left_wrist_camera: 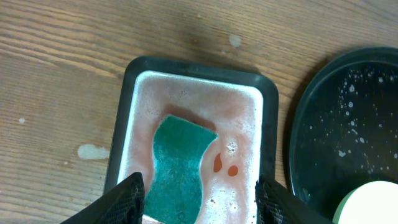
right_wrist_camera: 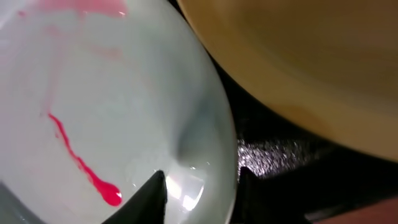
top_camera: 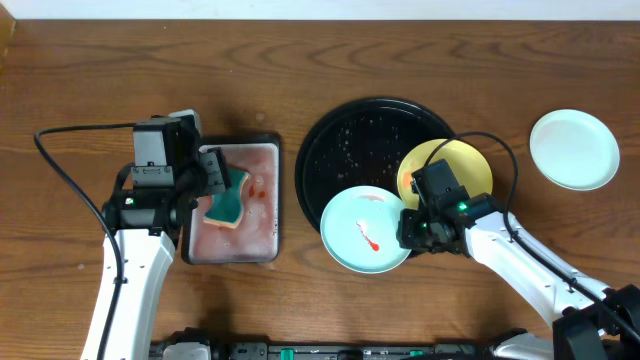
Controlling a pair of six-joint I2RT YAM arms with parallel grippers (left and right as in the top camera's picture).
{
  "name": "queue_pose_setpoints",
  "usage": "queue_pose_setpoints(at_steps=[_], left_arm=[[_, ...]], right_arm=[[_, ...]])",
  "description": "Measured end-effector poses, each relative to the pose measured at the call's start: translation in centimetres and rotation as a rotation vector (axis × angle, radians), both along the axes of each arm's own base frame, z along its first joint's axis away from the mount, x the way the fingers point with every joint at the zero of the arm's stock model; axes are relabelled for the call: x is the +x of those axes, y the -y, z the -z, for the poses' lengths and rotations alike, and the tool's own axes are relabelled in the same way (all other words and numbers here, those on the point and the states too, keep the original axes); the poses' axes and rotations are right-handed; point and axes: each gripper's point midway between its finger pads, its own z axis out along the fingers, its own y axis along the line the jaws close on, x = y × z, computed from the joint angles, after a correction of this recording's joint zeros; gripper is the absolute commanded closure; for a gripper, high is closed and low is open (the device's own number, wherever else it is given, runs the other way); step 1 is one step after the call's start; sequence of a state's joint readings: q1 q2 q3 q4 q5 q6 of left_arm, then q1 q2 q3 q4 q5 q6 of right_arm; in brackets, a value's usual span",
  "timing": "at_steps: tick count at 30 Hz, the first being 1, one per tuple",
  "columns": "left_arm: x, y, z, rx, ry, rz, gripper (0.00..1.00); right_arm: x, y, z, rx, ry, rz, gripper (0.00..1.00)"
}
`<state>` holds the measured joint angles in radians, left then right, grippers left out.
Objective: Clean dirty plates on tray and stack at the side
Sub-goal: 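Slide the lower mint plate up onto the black tray center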
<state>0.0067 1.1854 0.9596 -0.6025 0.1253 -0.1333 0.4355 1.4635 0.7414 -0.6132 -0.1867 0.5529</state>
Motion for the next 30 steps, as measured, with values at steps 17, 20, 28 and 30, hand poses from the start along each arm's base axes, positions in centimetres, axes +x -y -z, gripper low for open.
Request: queue_pose_setpoints(at_steps=[17, 20, 28, 30], left_arm=[[-0.1, 0.0, 0.1, 0.0, -0.007, 0.0, 0.42], [-0.1, 0.0, 0.1, 0.0, -0.008, 0.0, 0.42], [-0.4, 0.0, 0.3, 0.0, -0.019, 0.0, 0.42], [-0.4, 0.0, 0.3, 0.0, -0.019, 0.0, 0.42]], right_arm=[[5.1, -3.2, -0.3, 0.134, 0.162, 0.018, 0.99], [6.7, -3.2, -1.0, 0.127, 0.237, 0.036, 0.99], [11.1, -2.9, -3.4, 0.11, 0.448, 0.092, 0.99], [11.5, -2.6, -3.5, 0.093, 0.466, 0.104, 0.99]])
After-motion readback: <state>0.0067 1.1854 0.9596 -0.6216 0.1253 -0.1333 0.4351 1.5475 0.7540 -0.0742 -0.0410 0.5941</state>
